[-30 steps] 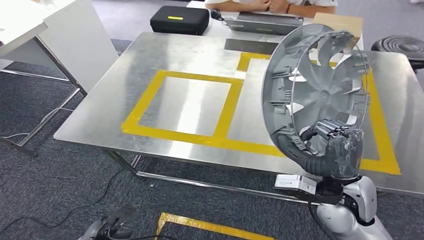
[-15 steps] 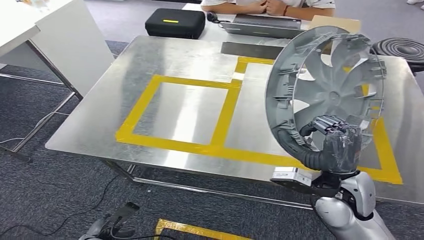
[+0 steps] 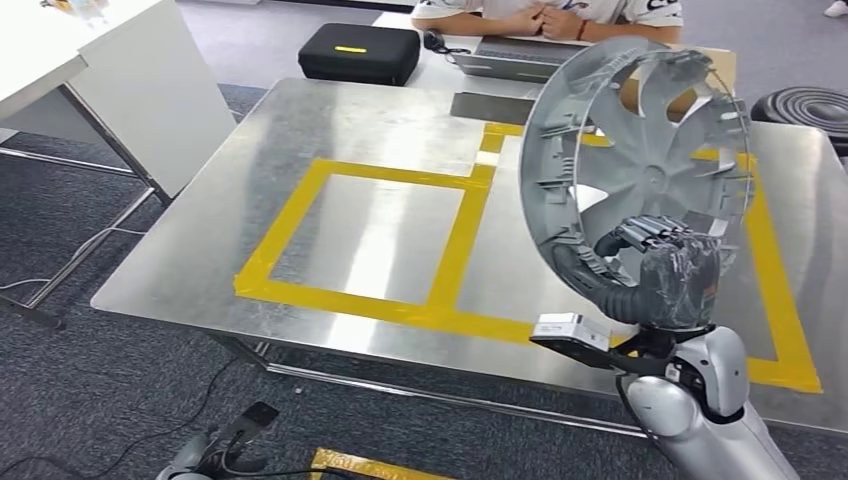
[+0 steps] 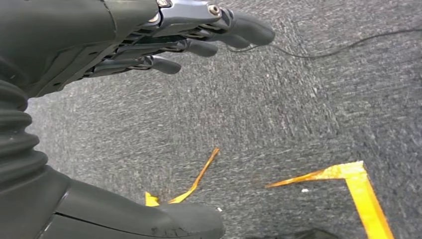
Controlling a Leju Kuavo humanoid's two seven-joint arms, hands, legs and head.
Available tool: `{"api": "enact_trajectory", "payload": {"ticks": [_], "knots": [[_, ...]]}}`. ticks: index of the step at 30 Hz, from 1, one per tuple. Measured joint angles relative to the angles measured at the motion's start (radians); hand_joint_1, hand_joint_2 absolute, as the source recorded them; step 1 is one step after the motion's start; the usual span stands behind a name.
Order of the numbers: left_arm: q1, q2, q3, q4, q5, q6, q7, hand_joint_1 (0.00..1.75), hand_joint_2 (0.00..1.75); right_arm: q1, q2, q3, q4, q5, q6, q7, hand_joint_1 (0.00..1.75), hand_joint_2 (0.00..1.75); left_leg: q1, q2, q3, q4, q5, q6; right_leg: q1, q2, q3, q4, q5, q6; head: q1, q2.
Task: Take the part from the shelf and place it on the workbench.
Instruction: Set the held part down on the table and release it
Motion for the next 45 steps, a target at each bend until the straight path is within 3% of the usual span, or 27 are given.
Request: {"api": "enact_trajectory", "payload": {"ticks": [3,4,6,8,9,10,12,13,15,18,20,22,23,24,25,27,29,32,34,37,38,39,40,43,45], "knots": [[-0.003,-0.002,-0.002,0.000,-0.001,-0.002,0.000,0.00,1.75,-0.018,0.004,0.002,0.014,0.024,0.003,0.011,1.75,1.75,0.000,0.002,-0.009,0.020,-0.016,-0.015,-0.004,0.000,0.004,-0.008,-0.001,-0.019,-0.004,0.000],[-0.004,-0.002,-0.003,0.000,-0.001,-0.002,0.000,0.00,1.75,-0.022,0.005,0.002,0.017,0.026,0.003,0.013,1.75,1.75,0.000,0.003,-0.026,0.057,-0.039,-0.021,-0.007,-0.001,0.006,-0.011,-0.001,-0.025,-0.006,0.000],[-0.005,-0.001,-0.004,0.000,-0.001,-0.005,0.000,0.00,1.75,-0.028,0.007,0.002,0.024,0.032,0.004,0.016,1.75,1.75,0.002,0.005,-0.088,0.184,-0.099,-0.027,-0.008,-0.003,0.008,-0.012,-0.002,-0.032,-0.008,0.000],[-0.005,-0.001,-0.004,0.000,-0.001,-0.013,-0.002,0.00,1.75,-0.032,0.009,0.004,0.032,0.057,0.005,0.027,1.75,1.75,0.004,0.005,-0.139,0.280,-0.124,-0.031,-0.008,-0.003,0.008,-0.011,-0.003,-0.034,-0.009,0.000],[-0.005,-0.001,-0.004,0.000,-0.002,-0.018,-0.004,0.00,1.75,-0.037,0.010,0.006,0.038,0.077,0.007,0.037,1.75,1.75,0.004,0.006,-0.142,0.279,-0.109,-0.031,-0.008,-0.003,0.009,-0.011,-0.003,-0.034,-0.009,0.000],[-0.006,-0.001,-0.004,0.000,-0.002,-0.024,-0.005,0.00,1.75,-0.046,0.010,0.008,0.046,0.099,0.008,0.048,1.75,1.75,0.005,0.006,-0.126,0.240,-0.077,-0.030,-0.009,-0.002,0.010,-0.011,-0.004,-0.033,-0.009,0.000],[-0.009,-0.001,-0.005,0.000,-0.004,-0.033,-0.008,0.00,1.75,-0.067,0.011,0.010,0.067,0.139,0.008,0.069,1.75,1.75,0.006,0.009,-0.066,0.108,-0.007,-0.029,-0.007,0.000,0.012,-0.009,-0.007,-0.027,-0.010,0.000],[-0.010,-0.002,-0.006,0.000,-0.005,-0.037,-0.009,0.00,1.75,-0.078,0.012,0.010,0.078,0.154,0.008,0.076,1.75,1.75,0.007,0.009,-0.042,0.054,0.011,-0.027,-0.004,0.001,0.011,-0.006,-0.009,-0.022,-0.010,0.000],[-0.011,-0.003,-0.010,0.000,-0.006,-0.040,-0.009,0.00,1.75,-0.093,0.013,0.012,0.097,0.170,0.007,0.082,1.75,1.75,0.006,0.009,-0.024,0.010,0.015,-0.018,0.000,0.002,0.007,-0.005,-0.010,-0.012,-0.011,0.000],[-0.011,-0.001,-0.018,0.000,-0.008,-0.046,-0.011,0.00,1.75,-0.110,0.013,0.019,0.121,0.204,0.006,0.098,1.75,1.75,0.007,0.007,-0.024,0.005,0.016,0.002,-0.003,-0.001,0.000,0.006,-0.020,0.002,-0.010,0.000],[-0.012,-0.001,-0.022,0.000,-0.009,-0.051,-0.014,0.00,1.75,-0.126,0.014,0.023,0.140,0.231,0.007,0.113,1.75,1.75,0.010,0.006,-0.022,0.003,0.016,0.011,-0.004,-0.003,-0.042,0.089,-0.066,0.011,-0.005,0.000],[-0.012,-0.001,-0.025,0.000,-0.013,-0.059,-0.015,0.00,1.75,-0.137,0.016,0.027,0.165,0.248,0.010,0.123,1.75,1.75,0.010,0.005,-0.022,0.004,0.015,0.016,-0.005,-0.003,-0.108,0.226,-0.122,0.016,-0.002,0.000],[-0.012,0.000,-0.026,0.000,-0.016,-0.065,-0.015,0.00,1.75,-0.142,0.018,0.030,0.179,0.254,0.011,0.126,1.75,1.75,0.010,0.005,-0.021,0.004,0.014,0.017,-0.005,-0.003,-0.133,0.272,-0.131,0.017,-0.003,0.000],[-0.012,0.000,-0.027,0.000,-0.017,-0.069,-0.014,0.00,1.75,-0.147,0.020,0.034,0.195,0.261,0.012,0.131,1.75,1.75,0.010,0.004,-0.020,0.004,0.013,0.017,-0.005,-0.003,-0.140,0.278,-0.120,0.016,-0.002,0.000],[-0.013,0.001,-0.028,0.000,-0.017,-0.071,-0.012,0.00,1.75,-0.153,0.023,0.036,0.210,0.269,0.012,0.136,1.75,1.75,0.009,0.003,-0.017,0.004,0.012,0.017,-0.005,-0.003,-0.127,0.243,-0.090,0.015,-0.002,0.000],[-0.013,0.000,-0.029,0.000,-0.018,-0.068,-0.005,0.00,0.87,-0.167,0.027,0.041,0.235,0.287,0.012,0.147,1.75,1.75,0.009,0.001,-0.012,0.004,0.009,0.013,-0.004,-0.003,-0.062,0.108,-0.020,0.010,-0.002,0.000],[-0.013,-0.001,-0.030,0.000,-0.017,-0.066,0.000,0.00,0.00,-0.181,0.033,0.046,0.256,0.310,0.012,0.159,1.75,1.75,0.006,0.001,-0.012,0.006,0.007,0.004,-0.002,-0.002,-0.014,0.014,0.005,0.005,-0.004,0.000],[-0.014,-0.002,-0.034,0.000,-0.017,-0.062,0.003,0.00,0.00,-0.195,0.042,0.054,0.294,0.370,0.018,0.194,1.75,1.75,0.006,0.001,-0.017,0.004,0.009,-0.011,-0.001,0.000,-0.008,-0.003,0.003,-0.007,-0.008,0.000],[-0.015,-0.002,-0.041,0.000,-0.017,-0.060,0.006,0.00,0.00,-0.210,0.045,0.057,0.325,0.412,0.026,0.222,1.75,1.75,0.006,0.003,-0.031,0.034,-0.013,-0.021,-0.005,-0.001,-0.006,-0.007,0.006,-0.019,-0.009,0.000],[-0.017,-0.002,-0.049,0.000,-0.017,-0.059,0.011,0.00,0.00,-0.244,0.052,0.060,0.400,0.473,0.057,0.264,1.75,1.75,0.007,0.006,-0.117,0.212,-0.095,-0.032,-0.008,-0.002,-0.005,-0.009,0.006,-0.029,-0.013,0.000],[-0.017,-0.001,-0.051,0.000,-0.018,-0.059,0.012,0.00,0.00,-0.254,0.053,0.061,0.434,0.491,0.072,0.276,1.75,1.75,0.007,0.006,-0.145,0.265,-0.109,-0.033,-0.008,-0.002,-0.005,-0.009,0.006,-0.030,-0.013,0.000],[-0.017,-0.001,-0.052,0.000,-0.018,-0.059,0.014,0.00,0.00,-0.263,0.053,0.062,0.469,0.503,0.084,0.285,1.75,1.75,0.008,0.006,-0.158,0.286,-0.105,-0.033,-0.008,-0.002,-0.004,-0.009,0.005,-0.030,-0.013,0.000],[-0.017,-0.001,-0.054,0.000,-0.017,-0.059,0.015,0.00,0.00,-0.271,0.053,0.063,0.504,0.510,0.095,0.291,1.75,1.75,0.008,0.006,-0.153,0.268,-0.083,-0.033,-0.008,-0.002,-0.003,-0.009,0.005,-0.030,-0.013,0.000],[-0.019,-0.001,-0.056,0.000,-0.017,-0.059,0.016,0.00,0.00,-0.298,0.053,0.064,0.613,0.520,0.120,0.300,1.75,1.75,0.009,0.007,-0.068,0.081,0.012,-0.029,-0.007,-0.001,0.000,-0.005,0.001,-0.021,-0.014,0.000],[-0.019,-0.002,-0.062,0.000,-0.017,-0.060,0.018,0.00,0.00,-0.309,0.053,0.063,0.679,0.528,0.133,0.305,1.75,1.75,0.009,0.007,-0.039,0.015,0.025,-0.021,-0.002,0.000,-0.004,-0.003,-0.001,-0.012,-0.015,0.000]]}}
